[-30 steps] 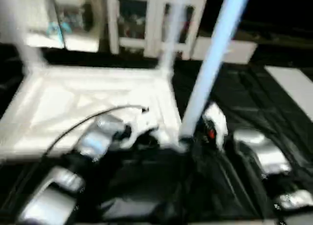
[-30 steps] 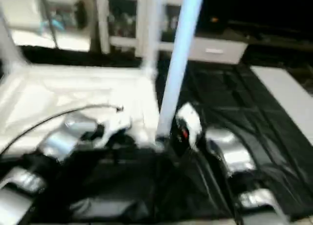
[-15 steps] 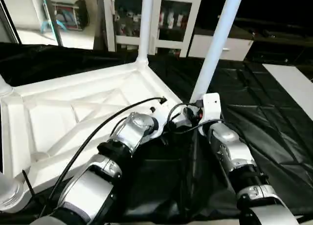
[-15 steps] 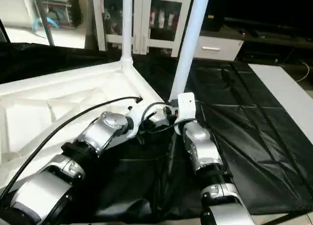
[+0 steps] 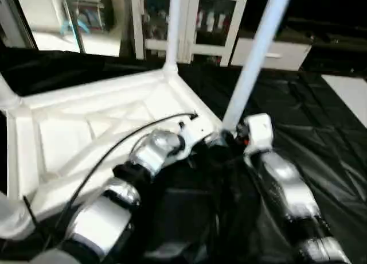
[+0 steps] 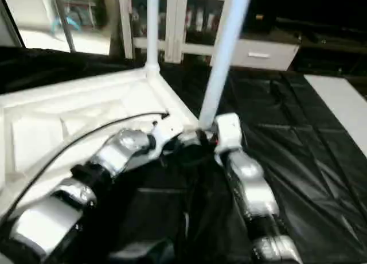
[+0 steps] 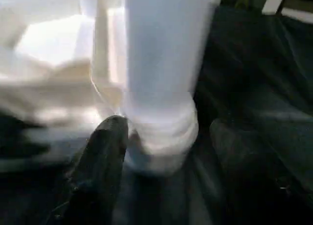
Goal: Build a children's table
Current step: Rotate leg to tighten
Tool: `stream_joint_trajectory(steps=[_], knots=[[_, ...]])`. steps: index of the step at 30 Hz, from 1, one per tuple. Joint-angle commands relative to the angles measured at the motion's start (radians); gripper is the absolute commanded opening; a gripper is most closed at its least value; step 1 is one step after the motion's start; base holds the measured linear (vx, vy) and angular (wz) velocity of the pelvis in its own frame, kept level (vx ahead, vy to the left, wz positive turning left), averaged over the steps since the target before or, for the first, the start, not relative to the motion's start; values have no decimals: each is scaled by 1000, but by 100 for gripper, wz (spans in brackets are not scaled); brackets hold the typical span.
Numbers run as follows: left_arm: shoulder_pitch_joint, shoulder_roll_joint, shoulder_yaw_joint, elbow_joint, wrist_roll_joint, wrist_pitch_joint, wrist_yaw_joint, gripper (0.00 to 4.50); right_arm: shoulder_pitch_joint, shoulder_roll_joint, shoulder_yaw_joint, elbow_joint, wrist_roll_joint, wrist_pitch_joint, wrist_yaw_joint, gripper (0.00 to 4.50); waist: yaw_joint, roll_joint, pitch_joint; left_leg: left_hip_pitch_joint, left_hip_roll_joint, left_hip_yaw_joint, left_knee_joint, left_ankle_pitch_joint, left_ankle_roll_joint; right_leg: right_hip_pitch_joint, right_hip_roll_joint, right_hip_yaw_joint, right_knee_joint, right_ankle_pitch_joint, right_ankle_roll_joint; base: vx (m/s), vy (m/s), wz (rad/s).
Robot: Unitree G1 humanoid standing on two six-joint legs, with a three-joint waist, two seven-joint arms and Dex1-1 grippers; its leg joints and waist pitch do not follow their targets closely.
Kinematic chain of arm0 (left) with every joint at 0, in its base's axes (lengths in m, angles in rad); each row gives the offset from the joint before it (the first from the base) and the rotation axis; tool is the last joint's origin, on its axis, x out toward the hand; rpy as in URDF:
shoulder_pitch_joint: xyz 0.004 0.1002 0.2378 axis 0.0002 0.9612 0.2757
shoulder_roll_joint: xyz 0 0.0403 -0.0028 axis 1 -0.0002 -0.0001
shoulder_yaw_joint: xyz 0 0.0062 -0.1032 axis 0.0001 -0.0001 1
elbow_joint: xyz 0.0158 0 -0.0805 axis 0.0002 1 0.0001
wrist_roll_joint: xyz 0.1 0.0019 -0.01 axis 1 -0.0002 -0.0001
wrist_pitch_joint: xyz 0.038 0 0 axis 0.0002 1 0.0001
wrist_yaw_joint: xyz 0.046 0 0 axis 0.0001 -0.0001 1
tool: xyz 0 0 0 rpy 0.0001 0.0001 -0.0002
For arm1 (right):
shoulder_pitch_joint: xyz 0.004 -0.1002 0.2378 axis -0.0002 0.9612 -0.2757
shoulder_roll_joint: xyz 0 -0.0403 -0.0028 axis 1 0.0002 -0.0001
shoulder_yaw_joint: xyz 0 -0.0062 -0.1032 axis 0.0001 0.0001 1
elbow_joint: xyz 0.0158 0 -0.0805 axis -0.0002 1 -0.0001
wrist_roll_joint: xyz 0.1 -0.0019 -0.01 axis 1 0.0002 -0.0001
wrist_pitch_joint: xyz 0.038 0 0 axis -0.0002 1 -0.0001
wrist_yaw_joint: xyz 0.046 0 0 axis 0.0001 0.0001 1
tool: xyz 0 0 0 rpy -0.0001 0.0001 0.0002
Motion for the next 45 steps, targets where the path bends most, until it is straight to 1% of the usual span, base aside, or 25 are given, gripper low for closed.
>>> stream_joint_trajectory(steps=[1, 2, 3, 4, 5, 6, 8, 10, 14, 19, 22, 24, 27, 29, 32, 33, 34, 35, 37, 39, 41, 42, 43, 44, 45], knots=[[3, -5, -20, 46, 23, -49, -9, 0, 19, -13, -6, -66, 5, 30, 1, 325, 4, -2, -51, 0, 58, -22, -78, -218, 33, 37, -58, 56, -72, -276, -152, 0, 0, 0], [-8, -14, -18, 66, 22, -67, 0, 0, 55, -19, -7, -114, 0, 52, -7, 338, 3, 5, -51, -4, 58, -23, -79, -216, 34, 40, -59, 55, -70, -267, -157, 0, 0, 0], [-12, -17, -17, 72, 21, -74, 2, 0, 66, -21, -7, -129, -3, 61, -10, 353, 3, 0, -52, 0, 60, -21, -77, -216, 35, 36, -58, 55, -68, -252, -164, 0, 0, 0], [-20, -25, -17, 85, 20, -93, 5, 0, 94, -27, -5, -159, -8, 82, -15, 363, 1, -1, -51, -5, 58, -23, -78, -214, 38, 39, -56, 55, -69, -253, -162, 0, 0, 0], [-23, -28, -16, 88, 20, -100, 6, 0, 102, -27, -5, -168, -10, 86, -15, 363, 6, 1, -50, 0, 60, -21, -78, -220, 38, 35, -58, 55, -71, -259, -166, 0, 0, 0], [-30, -37, -16, 99, 18, -131, 0, 0, 131, -26, -3, -199, -9, 100, -13, 369, 4, 17, -48, -1, 60, -23, -80, -229, 34, 35, -57, 56, -71, -266, -167, 0, 0, 0], [-34, -53, -14, 108, 14, -196, -22, 0, 163, -22, 8, -239, -7, 128, -11, 386, 6, 7, -48, -1, 59, -22, -80, -262, 31, 37, -56, 55, -77, -298, -155, 0, 0, 0], [-36, -62, -12, 113, 11, -225, -31, 0, 173, -20, 14, -258, -7, 143, -18, 406, 9, 4, -49, -2, 59, -21, -78, -254, 39, 36, -59, 57, -76, -306, -156, 0, 0, 0], [-45, -75, -1, 128, 9, -255, -8, 0, 176, -17, 26, -278, -14, 165, -25, 441, 22, 8, -49, 1, 59, -16, -75, -203, 55, 32, -60, 59, -73, -287, -156, 0, 0, 0], [-64, -85, 53, 148, -23, -262, 35, 0, 173, -18, 54, -301, -30, 187, -7, 447, 24, 10, -47, 2, 60, -15, -77, -216, 48, 31, -60, 58, -75, -305, -153, 0, 0, 0], [-67, -84, 103, 131, -77, -244, -3, 62, 176, -24, 69, -313, -19, 199, 23, 450, 26, 8, -48, -2, 58, -15, -76, -213, 50, 35, -63, 59, -71, -313, -153, 0, 0, 0], [-65, -76, 127, 106, -104, -235, -26, 71, 181, -29, 79, -324, -12, 206, 39, 450, 24, 13, -52, -2, 64, -16, -75, -179, 50, 34, -60, 58, -61, -217, -182, 0, 0, 0], [-47, -60, 155, 51, -143, -204, -68, 95, 187, -28, 86, -335, -13, 209, 35, 450, 22, 9, -57, -1, 64, -14, -67, -109, 62, 37, -57, 57, -42, -81, -219, 0, 0, 0], [-23, -37, 166, -8, -158, -174, -94, 102, 192, -26, 93, -345, -16, 212, 32, 450, 19, 8, -59, -5, 59, -9, -58, -23, 104, 42, -55, 58, -27, 39, -254, 0, 0, 0], [16, -2, 184, -96, -178, -111, -122, 136, 198, -26, 99, -356, -20, 209, 39, 450, 18, 4, -55, -6, 60, -5, -55, -23, 135, 45, -61, 60, -26, 31, -273, 0, 0, 0], [59, 39, 192, -186, -195, -37, -146, 140, 205, -28, 103, -367, -19, 204, 48, 450, 18, 4, -56, -1, 60, -3, -54, -35, 135, 40, -59, 60, -27, -1, -270, 0, 0, 0], [92, 69, 196, -246, -199, 0, -152, 151, 210, -29, 103, -371, -17, 203, 53, 450, 17, 0, -55, -2, 65, -5, -56, -40, 131, 44, -61, 59, -26, -11, -273, 0, 0, 0], [113, 87, 198, -285, -201, 23, -154, 151, 214, -29, 103, -376, -15, 203, 55, 450, 13, 1, -52, -4, 65, -4, -57, -48, 127, 40, -57, 60, -28, -35, -267, 0, 0, 0], [145, 114, 198, -339, -203, 62, -167, 176, 218, -30, 101, -379, -11, 201, 59, 450, 9, 8, -50, 2, 68, -3, -61, -75, 103, 33, -53, 60, -31, -79, -259, 0, 0, 0], [210, 159, 194, -453, -214, 135, -202, 184, 228, -34, 99, -390, -3, 199, 68, 450, 10, 2, -45, 4, 73, -5, -67, -128, 61, 32, -56, 62, -35, -144, -238, 0, 0, 0], [280, 204, 192, -572, -225, 202, -231, 209, 235, -41, 93, -399, 6, 195, 79, 450, 11, 4, -44, 5, 76, -7, -71, -142, 34, 31, -56, 64, -33, -164, -221, 0, 0, 0], [305, 218, 192, -614, -228, 226, -235, 216, 239, -43, 90, -403, 10, 193, 83, 450, 11, 2, -42, 9, 69, -1, -71, -150, 22, 23, -48, 64, -39, -176, -209, 0, 0, 0], [324, 229, 188, -646, -230, 239, -240, 221, 240, -45, 88, -405, 11, 192, 86, 450, 11, -3, -41, 8, 70, -2, -72, -160, 17, 24, -49, 65, -39, -183, -205, 0, 0, 0], [358, 249, 182, -705, -233, 263, -247, 221, 243, -47, 86, -410, 15, 191, 90, 450, 15, 3, -42, 7, 73, -5, -74, -172, 3, 27, -53, 66, -37, -190, -197, 0, 0, 0], [384, 264, 178, -746, -228, 276, -244, 229, 246, -49, 84, -414, 16, 191, 93, 450, 11, -4, -41, 3, 71, -4, -75, -167, 2, 27, -50, 66, -38, -188, -190, 0, 0, 0]])
